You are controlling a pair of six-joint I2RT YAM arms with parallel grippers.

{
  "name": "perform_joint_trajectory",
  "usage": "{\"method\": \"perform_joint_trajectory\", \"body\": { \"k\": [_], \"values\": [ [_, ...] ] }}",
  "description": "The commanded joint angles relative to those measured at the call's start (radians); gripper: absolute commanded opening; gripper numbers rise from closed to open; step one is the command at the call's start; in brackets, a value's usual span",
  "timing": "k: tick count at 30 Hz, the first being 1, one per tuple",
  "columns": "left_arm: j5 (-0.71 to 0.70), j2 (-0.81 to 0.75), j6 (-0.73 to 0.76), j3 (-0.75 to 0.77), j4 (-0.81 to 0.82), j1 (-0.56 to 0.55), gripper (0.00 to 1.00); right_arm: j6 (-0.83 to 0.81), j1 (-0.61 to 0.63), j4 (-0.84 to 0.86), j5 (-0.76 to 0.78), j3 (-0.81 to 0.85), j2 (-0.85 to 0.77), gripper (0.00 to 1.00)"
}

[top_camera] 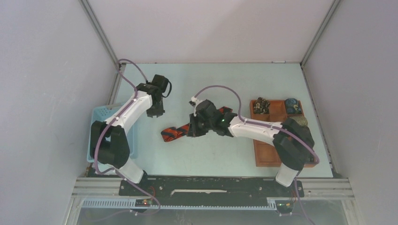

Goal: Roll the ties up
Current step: Roll the tie at the center of the board.

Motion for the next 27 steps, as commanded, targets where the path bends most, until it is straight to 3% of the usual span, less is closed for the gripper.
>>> {"method": "perform_joint_trajectory", "body": {
  "k": [1,10,27],
  "values": [
    [0.133,0.088,0.077,0.027,0.032,0.048,0.25,0.007,0.056,0.117,0.011,0.073,0.104,0.00],
    [0.206,0.256,0.118,0.077,0.041,0.080,0.12,0.018,0.097,0.115,0.017,0.219,0.296,0.00],
    [0.347,0.313,0.148,0.024,0.034,0.073,0.10,-0.010,0.113,0.220,0.159,0.235,0.370,0.00]
  ]
}}
